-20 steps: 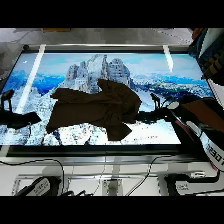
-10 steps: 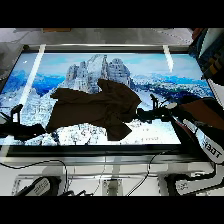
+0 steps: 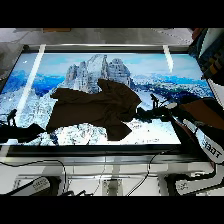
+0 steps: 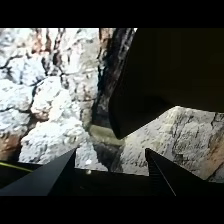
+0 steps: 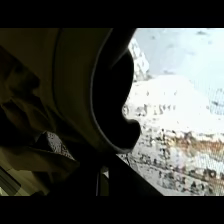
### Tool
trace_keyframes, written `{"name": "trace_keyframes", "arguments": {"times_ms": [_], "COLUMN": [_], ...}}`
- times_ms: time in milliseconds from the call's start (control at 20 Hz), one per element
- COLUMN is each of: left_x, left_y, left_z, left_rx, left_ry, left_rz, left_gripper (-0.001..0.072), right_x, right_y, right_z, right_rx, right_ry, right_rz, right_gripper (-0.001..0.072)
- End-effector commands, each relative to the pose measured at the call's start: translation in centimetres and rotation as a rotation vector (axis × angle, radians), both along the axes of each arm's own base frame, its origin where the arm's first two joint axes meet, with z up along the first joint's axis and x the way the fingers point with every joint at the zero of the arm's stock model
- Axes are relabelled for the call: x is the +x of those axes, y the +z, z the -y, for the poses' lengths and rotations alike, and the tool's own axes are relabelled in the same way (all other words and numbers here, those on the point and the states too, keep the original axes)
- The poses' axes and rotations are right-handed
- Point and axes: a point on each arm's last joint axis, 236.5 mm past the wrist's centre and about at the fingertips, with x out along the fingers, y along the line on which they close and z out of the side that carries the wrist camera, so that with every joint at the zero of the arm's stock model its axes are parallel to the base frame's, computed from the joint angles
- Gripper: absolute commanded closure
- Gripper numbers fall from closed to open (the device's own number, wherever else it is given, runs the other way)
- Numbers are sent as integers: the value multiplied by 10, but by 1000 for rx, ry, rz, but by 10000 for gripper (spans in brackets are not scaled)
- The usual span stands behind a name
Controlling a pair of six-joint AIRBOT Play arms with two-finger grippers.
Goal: Fold the clothes and pants, and hang the long-sleeved shirts on hangers.
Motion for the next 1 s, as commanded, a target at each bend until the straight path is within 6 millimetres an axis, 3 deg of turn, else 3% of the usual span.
{"name": "trace_keyframes", "arguments": {"times_ms": [0, 150, 250, 300, 350, 450, 600, 700, 800, 950], "left_x": [6, 9, 14, 18, 23, 28, 39, 57, 86, 130], "left_y": [-19, -39, -48, -51, -52, -51, -41, -16, 31, 140], "left_z": [12, 22, 25, 24, 21, 18, 18, 20, 16, 6], "left_rx": [-49, -53, -37, -19, 2, 15, -3, -26, -12, 73], "left_ry": [-51, -87, -97, -95, -91, -80, -58, -46, -52, -56], "left_rz": [2, -27, -30, -21, -9, 7, 38, 104, 234, 522], "left_gripper": [240, 245, 351, 352, 402, 684, 691, 691, 692, 692], "right_x": [0, 0, 0, 0, 0, 0, 1, 5, 15, 45], "right_y": [0, 0, 0, 0, 0, 0, 3, 16, 41, 114], "right_z": [0, 0, 0, 0, 0, 0, 0, 2, 9, 26], "right_rx": [0, 1, 0, 0, 0, 0, -10, -39, -105, -235], "right_ry": [0, 0, 0, 1, 1, 1, 36, 100, 180, 213], "right_rz": [0, 0, 0, 0, 0, 0, 43, 119, 210, 411], "right_gripper": [699, 699, 699, 699, 699, 699, 699, 700, 700, 700]}}
